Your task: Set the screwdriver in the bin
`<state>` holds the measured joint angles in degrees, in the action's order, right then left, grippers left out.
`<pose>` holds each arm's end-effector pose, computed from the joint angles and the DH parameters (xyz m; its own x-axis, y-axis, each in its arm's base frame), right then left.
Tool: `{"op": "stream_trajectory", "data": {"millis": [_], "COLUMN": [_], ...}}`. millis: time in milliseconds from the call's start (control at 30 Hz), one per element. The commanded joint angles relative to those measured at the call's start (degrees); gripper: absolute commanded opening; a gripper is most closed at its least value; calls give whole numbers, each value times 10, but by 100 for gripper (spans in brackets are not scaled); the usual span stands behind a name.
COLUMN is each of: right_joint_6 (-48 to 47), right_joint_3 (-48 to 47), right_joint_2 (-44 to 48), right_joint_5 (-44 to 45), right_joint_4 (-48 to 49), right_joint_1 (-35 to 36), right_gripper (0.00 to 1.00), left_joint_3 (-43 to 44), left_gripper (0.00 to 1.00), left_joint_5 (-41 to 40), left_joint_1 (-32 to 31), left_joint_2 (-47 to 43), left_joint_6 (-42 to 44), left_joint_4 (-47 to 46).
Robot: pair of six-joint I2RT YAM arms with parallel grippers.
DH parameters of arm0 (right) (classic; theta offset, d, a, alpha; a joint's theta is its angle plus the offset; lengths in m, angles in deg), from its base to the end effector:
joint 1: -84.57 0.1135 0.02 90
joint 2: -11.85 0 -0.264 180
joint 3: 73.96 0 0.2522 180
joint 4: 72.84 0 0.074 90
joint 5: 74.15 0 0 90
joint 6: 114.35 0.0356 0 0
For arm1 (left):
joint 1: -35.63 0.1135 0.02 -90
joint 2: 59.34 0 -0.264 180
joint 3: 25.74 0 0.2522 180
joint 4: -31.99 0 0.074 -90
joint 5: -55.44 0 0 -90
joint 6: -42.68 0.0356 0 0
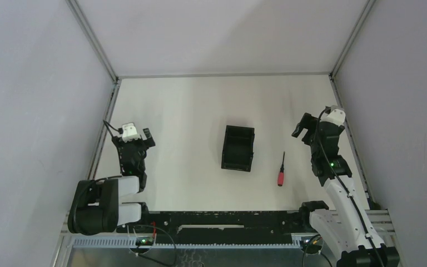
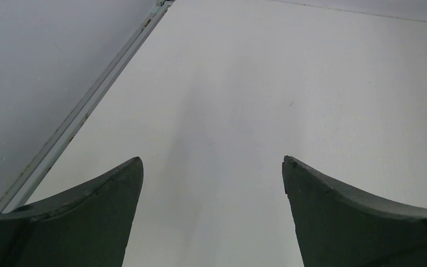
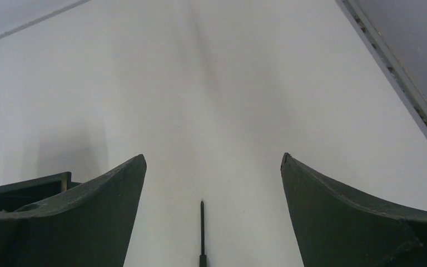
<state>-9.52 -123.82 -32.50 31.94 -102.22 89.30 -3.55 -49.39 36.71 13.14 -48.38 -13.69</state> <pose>0.1814 0.0051 0.2785 -0.3455 0.2182 -0.9127 0.2708 0.9544 0.1256 0.2095 0.0131 0.1625 -0.0753 -0.0193 -0.9970 -0.2747 0.9615 0.0021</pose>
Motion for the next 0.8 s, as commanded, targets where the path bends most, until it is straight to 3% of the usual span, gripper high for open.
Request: {"op": "stream_trajectory", "data": {"millis": [0, 200, 467, 633, 767], "right_joint_6": [-5, 20, 102, 160, 193], "right_joint_3": [0, -22, -152, -145, -104], "right_joint_2": [5, 5, -77, -130, -153], "right_joint_5": [3, -19, -74, -54, -57], "right_joint_4": [21, -31, -252, -322, -312], "right_joint_1": [10, 26, 91, 166, 205], "right_gripper": [100, 100, 100, 100, 100], "left_joint_3": [24, 24, 25, 24, 24], "left_gripper": [100, 100, 100, 100, 100], "left_joint_5": [-4, -3, -3, -3, -3], "left_joint_1": [-1, -2, -1, -2, -2], "left_joint_2": [-2, -2, -2, -3, -2], "left_joint_6": [7, 7, 7, 7, 7], "left_joint_4": [-18, -18, -18, -18, -18]}}
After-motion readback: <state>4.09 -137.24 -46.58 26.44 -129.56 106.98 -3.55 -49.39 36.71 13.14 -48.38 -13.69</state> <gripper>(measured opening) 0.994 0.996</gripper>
